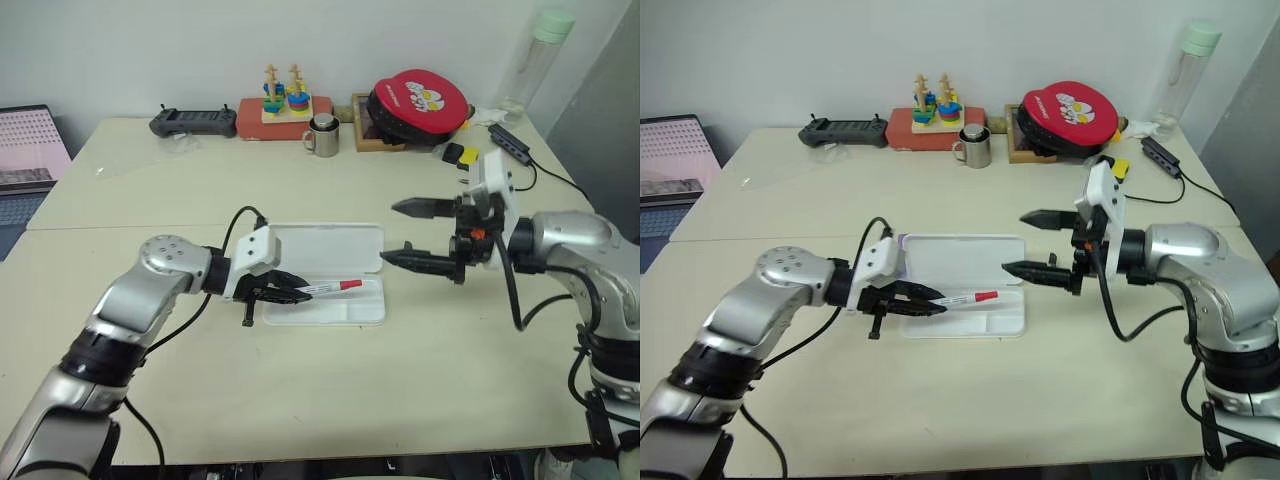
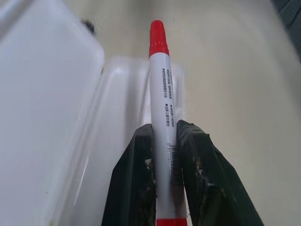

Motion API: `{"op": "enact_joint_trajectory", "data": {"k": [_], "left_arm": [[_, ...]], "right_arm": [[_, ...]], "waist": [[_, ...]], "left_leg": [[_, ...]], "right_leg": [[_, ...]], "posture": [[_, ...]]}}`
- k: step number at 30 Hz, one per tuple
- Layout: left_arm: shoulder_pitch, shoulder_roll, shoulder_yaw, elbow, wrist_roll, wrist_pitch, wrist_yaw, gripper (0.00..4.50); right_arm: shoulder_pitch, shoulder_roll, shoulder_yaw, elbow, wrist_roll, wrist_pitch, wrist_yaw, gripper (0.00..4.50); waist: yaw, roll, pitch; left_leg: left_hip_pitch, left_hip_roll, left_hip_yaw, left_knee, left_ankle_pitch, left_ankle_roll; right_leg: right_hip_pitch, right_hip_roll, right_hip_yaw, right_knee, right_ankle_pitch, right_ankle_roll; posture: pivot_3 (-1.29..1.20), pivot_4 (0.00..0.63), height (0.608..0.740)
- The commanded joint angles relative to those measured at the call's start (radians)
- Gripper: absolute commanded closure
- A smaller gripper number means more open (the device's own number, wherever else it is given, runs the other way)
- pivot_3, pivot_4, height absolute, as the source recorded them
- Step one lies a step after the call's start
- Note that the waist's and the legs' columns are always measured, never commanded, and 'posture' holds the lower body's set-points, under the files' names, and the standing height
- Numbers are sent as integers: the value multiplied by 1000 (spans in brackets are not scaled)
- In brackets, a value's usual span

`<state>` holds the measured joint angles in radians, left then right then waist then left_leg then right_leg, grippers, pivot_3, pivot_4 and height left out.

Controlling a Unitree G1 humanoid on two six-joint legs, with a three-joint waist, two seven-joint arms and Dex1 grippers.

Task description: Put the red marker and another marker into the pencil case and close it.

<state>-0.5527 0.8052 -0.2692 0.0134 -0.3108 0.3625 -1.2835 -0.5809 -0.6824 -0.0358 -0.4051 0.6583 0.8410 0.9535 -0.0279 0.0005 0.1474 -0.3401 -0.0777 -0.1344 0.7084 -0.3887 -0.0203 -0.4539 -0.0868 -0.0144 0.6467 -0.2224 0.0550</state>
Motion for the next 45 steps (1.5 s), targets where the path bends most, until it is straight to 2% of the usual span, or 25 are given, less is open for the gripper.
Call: {"op": "enact_joint_trajectory", "data": {"k": [1, 4, 12, 14, 20, 25, 29, 32, 34, 37, 41, 45], "left_arm": [[-67, -43, -25, 79, 55, -75, -36, 4075], [-102, -78, -49, 171, 118, -160, -39, 4075], [-158, -145, -62, 299, 192, -252, -39, 4075], [-165, -153, -59, 308, 196, -256, -49, 3375], [-153, -156, -33, 268, 174, -218, -65, 2325], [-118, -135, 75, 115, 27, -34, -64, 1426], [-126, -127, 303, -6, -194, 255, 73, 587], [-146, -146, 501, -31, -306, 409, 273, 12], [-161, -165, 610, -27, -332, 465, 426, 12], [-166, -200, 718, 22, -290, 481, 665, 12], [-111, -186, 680, 138, -159, 460, 825, 12], [-56, -183, 569, 212, -78, 426, 811, 12]], "right_arm": [[21, -17, -28, -95, 29, 17, -47, 0], [55, -13, -42, -132, 54, 36, -81, 0], [93, 1, -39, -177, 92, 56, -147, 0], [95, 1, -37, -178, 99, 58, -155, 0], [90, 3, -31, -169, 106, 52, -163, 0], [95, 0, -37, -173, 115, 48, -163, 0], [94, -4, -57, -172, 150, 49, -159, 0], [69, 2, -53, -148, 155, 41, -158, 0], [44, 12, -43, -123, 148, 28, -161, 0], [-1, 37, -14, -81, 131, 8, -164, 0], [-46, 65, 21, -36, 109, -17, -158, 0], [-68, 81, 34, -23, 103, -28, -156, 0]], "waist": [[0, 0, 0], [1, 0, 0], [2, -1, 0], [1, -1, 0], [0, -1, 0], [0, -1, 0], [-2, -1, 0], [-3, -1, 0], [-3, -1, 0], [-2, -1, 0], [-2, -2, 0], [0, -2, 0]], "left_leg": [[-1, 0, 0, 1, 0, 0], [-4, -1, -2, 3, 0, 0], [-4, -1, -1, 4, 0, 0], [-4, -1, -2, 4, 0, 0], [-4, -1, -1, 4, 0, 0], [-4, -1, -2, 4, 0, 0], [-5, 0, -3, 4, 0, 0], [-4, 0, -2, 4, 0, 0], [-4, -1, -2, 5, 0, 0], [-3, -1, -2, 5, 0, 0], [-2, -1, -2, 5, 0, 0], [-2, -2, -2, 5, 0, 0]], "right_leg": [[-1, 0, 0, 0, 0, 0], [-2, 0, -1, 0, 0, 1], [-2, 0, -2, 1, 1, 1], [-2, 0, -2, 1, 1, 1], [-2, 0, -2, 1, 1, 1], [-2, 0, -2, 1, 1, 1], [-2, 0, -1, 1, 1, 1], [-2, 0, -1, 1, 1, 1], [-2, 0, -1, 1, 1, 1], [-2, 0, -1, 1, 1, 1], [-1, 0, -1, 2, 1, 1], [-2, 0, -2, 3, 1, 1]], "posture": [[0, 150, 740], [0, 150, 740], [0, 150, 740], [0, 150, 740], [0, 150, 740], [0, 150, 740], [0, 150, 740], [0, 150, 740], [0, 150, 740], [0, 150, 740], [0, 150, 740], [0, 150, 740]]}}
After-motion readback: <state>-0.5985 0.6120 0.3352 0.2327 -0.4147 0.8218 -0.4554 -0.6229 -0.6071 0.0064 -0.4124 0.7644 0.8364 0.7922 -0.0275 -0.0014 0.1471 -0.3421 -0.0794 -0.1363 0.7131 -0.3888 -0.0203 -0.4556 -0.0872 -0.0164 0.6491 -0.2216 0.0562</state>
